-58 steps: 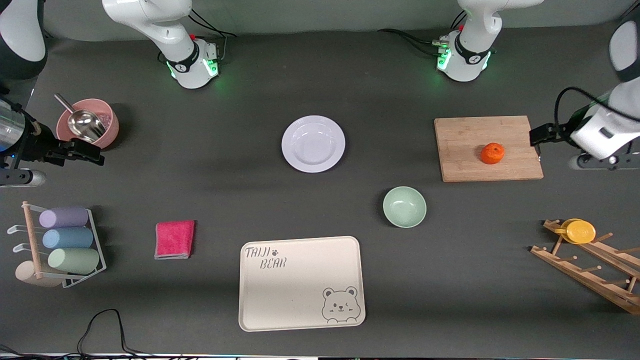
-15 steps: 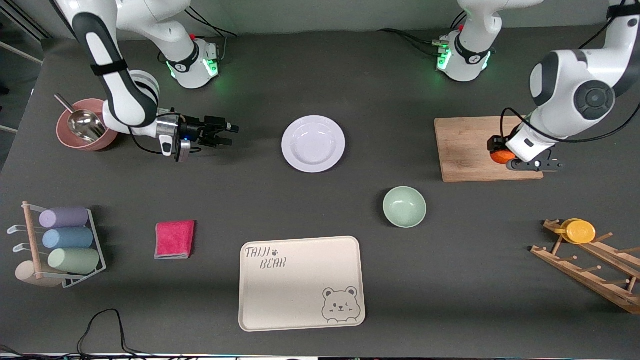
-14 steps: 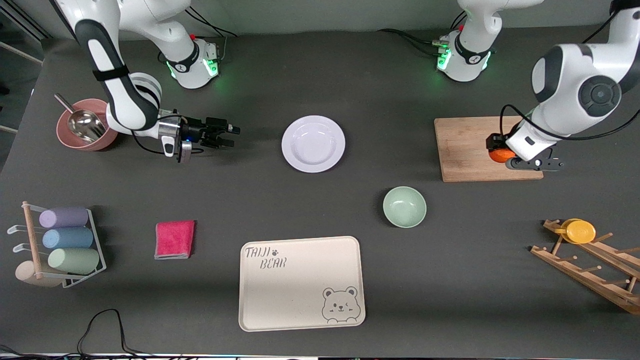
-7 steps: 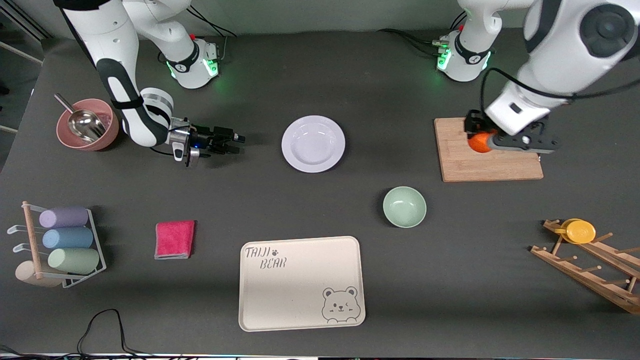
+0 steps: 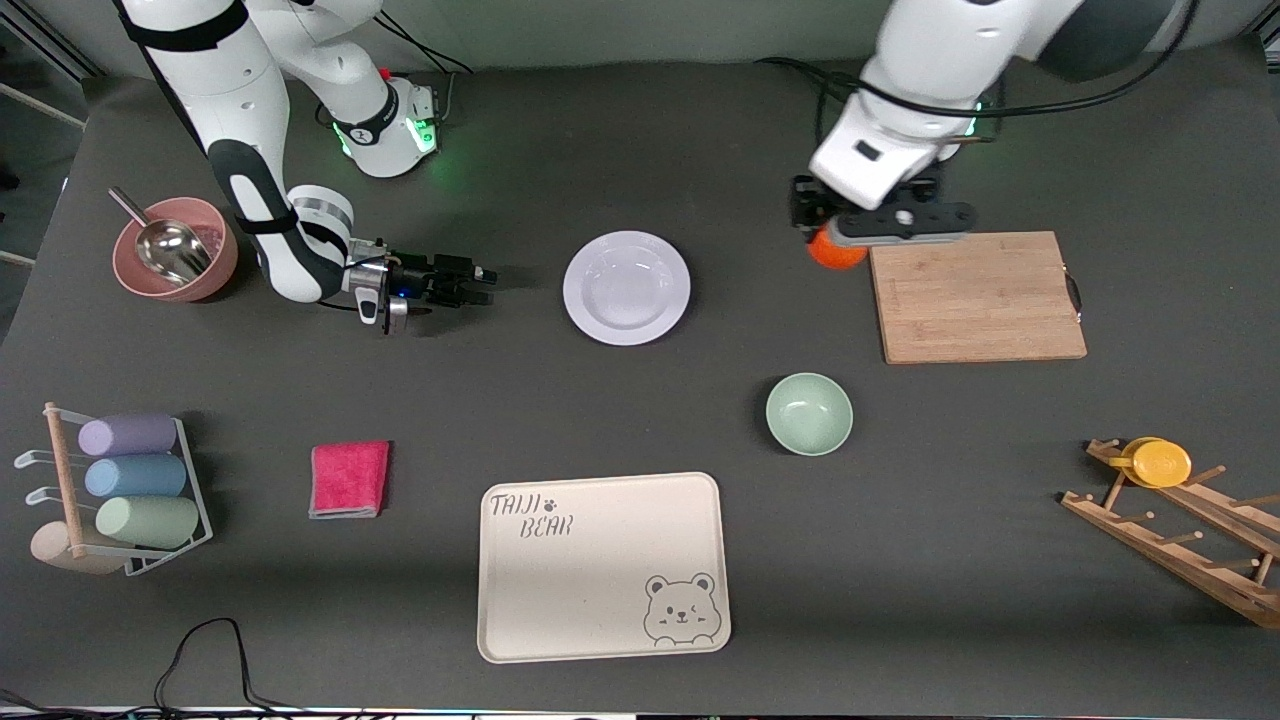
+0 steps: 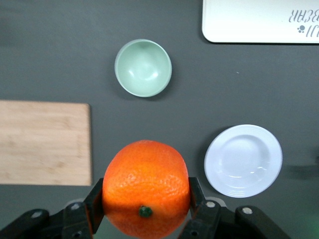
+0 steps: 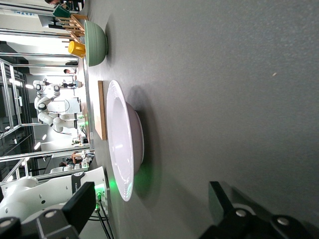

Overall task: Place orange and plate with both arms
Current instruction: 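Lift the orange with the left gripper and carry it over the plate, then lower the orange onto the white plate and open the left gripper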

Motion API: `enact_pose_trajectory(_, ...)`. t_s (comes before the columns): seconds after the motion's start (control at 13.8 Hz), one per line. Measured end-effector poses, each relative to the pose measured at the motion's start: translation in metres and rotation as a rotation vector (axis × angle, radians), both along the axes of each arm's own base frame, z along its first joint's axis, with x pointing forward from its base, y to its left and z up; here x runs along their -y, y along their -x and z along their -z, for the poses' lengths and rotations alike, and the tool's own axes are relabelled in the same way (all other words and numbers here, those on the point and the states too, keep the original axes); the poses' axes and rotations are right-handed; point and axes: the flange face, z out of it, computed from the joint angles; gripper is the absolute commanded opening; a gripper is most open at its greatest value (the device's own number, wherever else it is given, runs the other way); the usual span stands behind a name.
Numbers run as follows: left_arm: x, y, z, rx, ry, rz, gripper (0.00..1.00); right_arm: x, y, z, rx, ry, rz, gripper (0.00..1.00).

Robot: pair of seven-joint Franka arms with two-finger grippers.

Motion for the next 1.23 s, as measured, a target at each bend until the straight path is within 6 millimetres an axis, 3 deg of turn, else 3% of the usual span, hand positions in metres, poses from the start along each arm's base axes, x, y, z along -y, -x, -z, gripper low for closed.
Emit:
enact_pose_trajectory(0.14, 0.037, 0.006, 0.018, -0.007, 0.026, -0.030, 0.00, -0.001, 0.000, 0.000, 0.000, -0.005, 0.000, 0.89)
enact_pose_trajectory(0.29, 0.063, 0.007, 0.040, -0.009, 0.040, -0.039, 0.00, -0.001, 0.000, -0.001, 0.001, -0.010, 0.000, 0.61)
enact_pose_trajectory(0.43, 0.095, 0.014, 0.062, 0.015, 0.024, -0.046, 0.00, -0.001, 0.000, -0.001, 0.001, -0.010, 0.000, 0.48)
enact_pose_trajectory(0.72, 0.156, 0.047, 0.118, 0.046, -0.061, -0.063, 0.00, -0.001, -0.001, 0.000, 0.001, -0.011, 0.000, 0.47)
enact_pose_trajectory(1.23, 0.198, 0.067, 0.213, 0.004, -0.105, -0.053, 0.00, 0.001, 0.001, 0.008, 0.049, 0.001, -0.029, 0.47)
